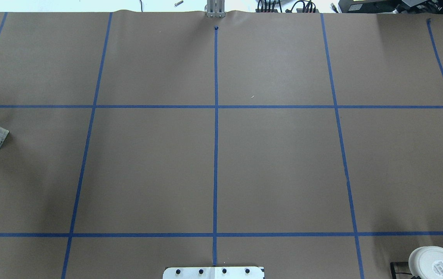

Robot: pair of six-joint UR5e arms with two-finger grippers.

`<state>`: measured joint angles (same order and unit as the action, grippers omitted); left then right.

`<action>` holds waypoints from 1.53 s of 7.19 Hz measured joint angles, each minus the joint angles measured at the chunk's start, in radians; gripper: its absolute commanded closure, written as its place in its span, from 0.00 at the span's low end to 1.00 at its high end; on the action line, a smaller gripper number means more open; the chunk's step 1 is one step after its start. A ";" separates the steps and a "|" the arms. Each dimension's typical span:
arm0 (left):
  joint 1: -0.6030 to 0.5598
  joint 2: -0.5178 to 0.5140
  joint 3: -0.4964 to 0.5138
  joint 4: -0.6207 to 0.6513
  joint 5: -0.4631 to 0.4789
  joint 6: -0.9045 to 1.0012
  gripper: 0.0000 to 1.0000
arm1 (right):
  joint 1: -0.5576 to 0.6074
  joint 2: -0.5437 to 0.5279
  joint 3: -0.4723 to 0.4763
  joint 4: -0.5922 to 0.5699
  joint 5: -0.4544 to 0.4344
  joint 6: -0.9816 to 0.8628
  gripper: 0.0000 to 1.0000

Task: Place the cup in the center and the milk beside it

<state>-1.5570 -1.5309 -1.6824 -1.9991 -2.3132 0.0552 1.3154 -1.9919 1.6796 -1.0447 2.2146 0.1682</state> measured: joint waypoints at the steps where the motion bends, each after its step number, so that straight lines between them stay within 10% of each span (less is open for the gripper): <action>1: 0.000 0.000 0.000 -0.001 0.000 0.000 0.02 | -0.007 0.003 -0.007 0.000 -0.011 -0.001 1.00; 6: 0.000 0.001 0.007 -0.001 0.000 0.000 0.02 | -0.019 0.139 0.012 0.013 -0.011 -0.001 1.00; 11: 0.000 0.007 0.015 -0.001 0.000 0.000 0.02 | -0.200 0.673 0.001 -0.132 0.032 0.377 1.00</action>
<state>-1.5570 -1.5241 -1.6673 -2.0003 -2.3132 0.0552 1.1155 -1.3186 1.6810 -1.1765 2.2466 0.5449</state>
